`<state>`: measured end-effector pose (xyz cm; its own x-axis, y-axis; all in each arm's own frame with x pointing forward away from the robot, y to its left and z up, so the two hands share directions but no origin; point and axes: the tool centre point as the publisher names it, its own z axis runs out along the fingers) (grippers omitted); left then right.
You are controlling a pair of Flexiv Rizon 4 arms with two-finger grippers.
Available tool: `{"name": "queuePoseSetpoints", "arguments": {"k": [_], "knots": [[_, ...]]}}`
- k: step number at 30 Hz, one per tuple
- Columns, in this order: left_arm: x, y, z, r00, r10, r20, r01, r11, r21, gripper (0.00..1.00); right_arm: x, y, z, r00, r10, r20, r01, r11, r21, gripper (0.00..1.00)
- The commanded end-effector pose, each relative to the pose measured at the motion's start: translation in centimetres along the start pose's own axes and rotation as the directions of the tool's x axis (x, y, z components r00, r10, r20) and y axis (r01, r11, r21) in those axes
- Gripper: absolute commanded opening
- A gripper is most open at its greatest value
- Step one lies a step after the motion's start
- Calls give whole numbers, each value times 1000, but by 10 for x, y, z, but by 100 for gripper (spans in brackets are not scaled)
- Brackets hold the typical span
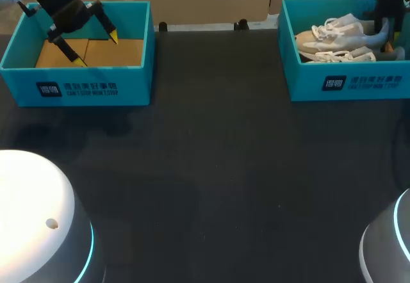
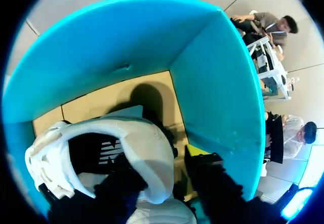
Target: Take the shoe out of the shoebox, open the shoe tongue, remove and reinsert the insole, then place the shoe into the shoebox
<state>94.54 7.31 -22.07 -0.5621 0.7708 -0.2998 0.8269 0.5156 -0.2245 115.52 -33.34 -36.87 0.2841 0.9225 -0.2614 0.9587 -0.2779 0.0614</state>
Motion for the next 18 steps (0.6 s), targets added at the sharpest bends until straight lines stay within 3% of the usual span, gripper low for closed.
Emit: {"name": "queuePoseSetpoints", "arguments": {"k": [1, 10, 18], "knots": [[0, 1, 0, 1000, 1, -2, -1, 1000, 0, 100, -3, 0, -5, 1000, -5, -16, 6, 1000, 4, 100], [0, 1, 0, 1000, 1, -2, -1, 1000, 0, 100, -3, -11, -38, 993, -52, -102, 51, 999, -12, 100], [0, 1, 0, 1000, 1, -2, -1, 1000, 0, 100, 5, -37, -80, 974, -151, -167, 149, 988, -28, 100]]}}
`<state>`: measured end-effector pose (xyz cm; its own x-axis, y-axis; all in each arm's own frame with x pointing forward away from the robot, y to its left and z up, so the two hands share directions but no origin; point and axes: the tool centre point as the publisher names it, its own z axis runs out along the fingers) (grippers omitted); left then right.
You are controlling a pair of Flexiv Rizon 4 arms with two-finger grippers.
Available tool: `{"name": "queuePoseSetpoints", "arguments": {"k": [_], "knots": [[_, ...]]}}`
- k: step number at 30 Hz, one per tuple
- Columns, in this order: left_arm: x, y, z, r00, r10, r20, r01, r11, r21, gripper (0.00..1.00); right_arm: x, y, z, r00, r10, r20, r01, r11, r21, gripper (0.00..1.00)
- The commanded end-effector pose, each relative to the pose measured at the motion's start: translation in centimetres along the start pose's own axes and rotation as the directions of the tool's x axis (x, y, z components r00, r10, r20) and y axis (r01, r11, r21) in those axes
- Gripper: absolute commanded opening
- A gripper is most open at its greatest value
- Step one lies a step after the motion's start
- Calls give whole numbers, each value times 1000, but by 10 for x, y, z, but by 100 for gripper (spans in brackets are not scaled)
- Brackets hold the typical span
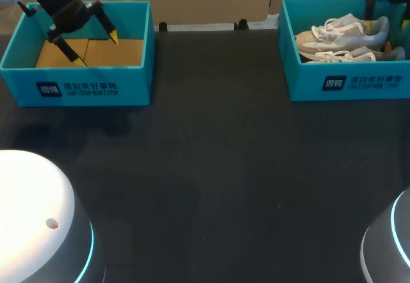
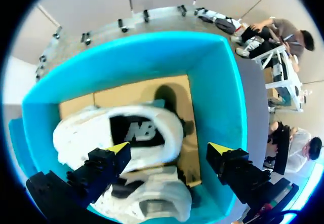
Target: Take the shoe out of the shoebox, open the shoe tongue, remove and reinsert the insole, then place the shoe into the shoebox
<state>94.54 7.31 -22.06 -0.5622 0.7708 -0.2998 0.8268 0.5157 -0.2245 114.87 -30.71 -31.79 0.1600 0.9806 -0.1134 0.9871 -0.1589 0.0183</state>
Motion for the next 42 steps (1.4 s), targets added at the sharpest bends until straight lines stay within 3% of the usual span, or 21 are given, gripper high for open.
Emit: {"name": "queuePoseSetpoints", "arguments": {"k": [1, 8, 15, 20, 28, 29, 31, 34, 36, 38, 39, 41, 42], "knots": [[0, 0, 0, 1000, 1, -2, -1, 1000, 0, 100, 5, -31, -29, 999, -44, -24, 43, 998, -37, 100], [0, 0, 0, 1000, 1, -2, -1, 1000, 0, 100, 20, -65, -58, 994, -99, -43, 97, 994, -41, 100], [0, 0, 0, 1000, 1, -2, -1, 1000, 0, 100, 31, -116, -82, 995, -96, -37, 94, 995, -39, 100], [0, 0, 0, 1000, 1, -2, -1, 1000, 0, 100, 35, -151, -91, 997, -67, -36, 65, 996, -62, 100], [0, 0, 0, 1000, 1, -2, -1, 1000, 0, 100, 44, -183, -94, 998, -36, -54, 33, 998, -59, 100], [-2, 1, -3, 1000, -19, -12, 19, 1000, -1, 100, 44, -184, -94, 998, -35, -54, 31, 998, -59, 100], [-8, 2, -21, 975, -214, -66, 213, 977, -25, 100, 46, -191, -93, 998, -20, -52, 18, 999, -49, 100], [-10, 3, -39, 852, -512, -109, 496, 856, -144, 100, 49, -200, -93, 999, -5, -47, 4, 999, -39, 100], [-8, 2, -49, 678, -730, -80, 694, 673, -258, 100, 51, -205, -92, 999, 5, -49, -7, 999, -36, 100], [-4, 0, -60, 559, -829, -27, 792, 543, -279, 100, 52, -210, -91, 998, 12, -62, -14, 999, -37, 100], [-2, 0, -65, 486, -873, 49, 844, 454, -286, 100, 52, -213, -90, 998, 22, -61, -24, 999, -34, 100], [4, 1, -75, 395, -912, 112, 896, 355, -267, 100, 53, -217, -88, 997, 31, -71, -33, 999, -37, 100], [6, 2, -79, 325, -923, 206, 926, 266, -268, 100, 53, -220, -87, 997, 35, -73, -38, 999, -35, 100]]}}
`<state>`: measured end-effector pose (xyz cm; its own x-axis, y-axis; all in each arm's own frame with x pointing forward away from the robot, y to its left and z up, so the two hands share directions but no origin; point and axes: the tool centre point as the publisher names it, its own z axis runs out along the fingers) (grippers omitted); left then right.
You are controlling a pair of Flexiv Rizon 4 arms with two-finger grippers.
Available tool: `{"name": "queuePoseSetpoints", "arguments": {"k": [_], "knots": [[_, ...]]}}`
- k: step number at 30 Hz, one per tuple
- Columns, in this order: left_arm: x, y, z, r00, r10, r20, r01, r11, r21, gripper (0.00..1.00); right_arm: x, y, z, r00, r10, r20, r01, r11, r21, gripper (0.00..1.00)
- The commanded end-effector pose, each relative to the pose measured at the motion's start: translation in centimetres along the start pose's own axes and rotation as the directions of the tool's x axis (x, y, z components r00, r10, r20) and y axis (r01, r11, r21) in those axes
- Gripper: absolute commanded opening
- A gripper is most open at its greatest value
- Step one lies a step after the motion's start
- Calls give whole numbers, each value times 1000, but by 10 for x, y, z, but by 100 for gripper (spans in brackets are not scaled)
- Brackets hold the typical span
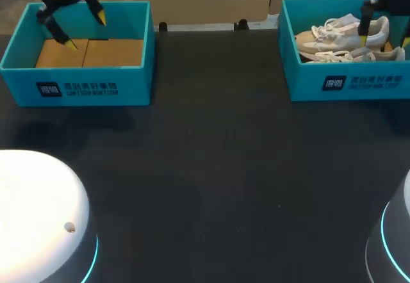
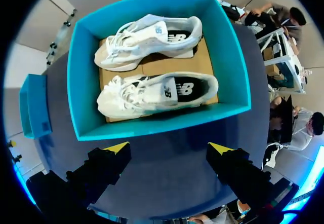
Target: Take the shoe out of the shoebox, open the shoe tongue, remove and reinsert the insole, then place the shoe into the shoebox
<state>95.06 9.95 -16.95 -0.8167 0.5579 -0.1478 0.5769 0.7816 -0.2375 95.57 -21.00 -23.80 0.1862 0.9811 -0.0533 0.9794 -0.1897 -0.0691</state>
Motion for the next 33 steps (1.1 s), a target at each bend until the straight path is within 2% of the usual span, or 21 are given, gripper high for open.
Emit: {"name": "queuePoseSetpoints", "arguments": {"k": [1, 2, 14, 16, 18, 20, 21, 22, 24, 25, 27, 33], "knots": [[8, 1, -24, 575, -786, 228, 818, 551, -163, 100, -3, -16, 6, 1000, 11, -21, -13, 992, -126, 100], [12, 3, -28, 515, -789, 335, 856, 489, -166, 100, -3, -18, 8, 1000, 12, -29, -15, 992, -124, 100], [12, 3, -28, 515, -789, 335, 856, 489, -166, 100, -3, -20, 10, 999, 13, -35, -18, 993, -120, 100], [10, 10, -30, 366, -874, 319, 928, 317, -197, 100, -3, -20, 10, 999, 13, -35, -18, 993, -120, 100], [6, 17, -29, 163, -932, 324, 960, 74, -269, 100, -3, -20, 10, 999, 13, -35, -18, 993, -120, 100], [3, 30, -29, -32, -959, 281, 933, -129, -335, 100, -3, -20, 10, 999, 13, -35, -18, 993, -120, 100], [2, 35, -28, -92, -955, 283, 916, -192, -353, 100, -3, -20, 10, 999, 13, -35, -18, 993, -120, 100], [1, 43, -27, -184, -940, 288, 884, -286, -369, 100, -3, -20, 10, 999, 13, -35, -18, 993, -120, 100], [0, 54, -26, -236, -936, 262, 854, -328, -403, 100, -3, -20, 10, 999, 13, -35, -18, 993, -120, 100], [0, 60, -25, -300, -915, 270, 824, -391, -410, 100, -3, -20, 10, 999, 13, -35, -18, 993, -120, 100], [1, 71, -24, -368, -892, 263, 790, -449, -418, 100, -3, -20, 10, 999, 13, -35, -18, 993, -120, 100], [22, 82, -27, -551, -799, 242, 715, -601, -357, 100, -3, -20, 10, 999, 13, -35, -18, 993, -120, 100]]}}
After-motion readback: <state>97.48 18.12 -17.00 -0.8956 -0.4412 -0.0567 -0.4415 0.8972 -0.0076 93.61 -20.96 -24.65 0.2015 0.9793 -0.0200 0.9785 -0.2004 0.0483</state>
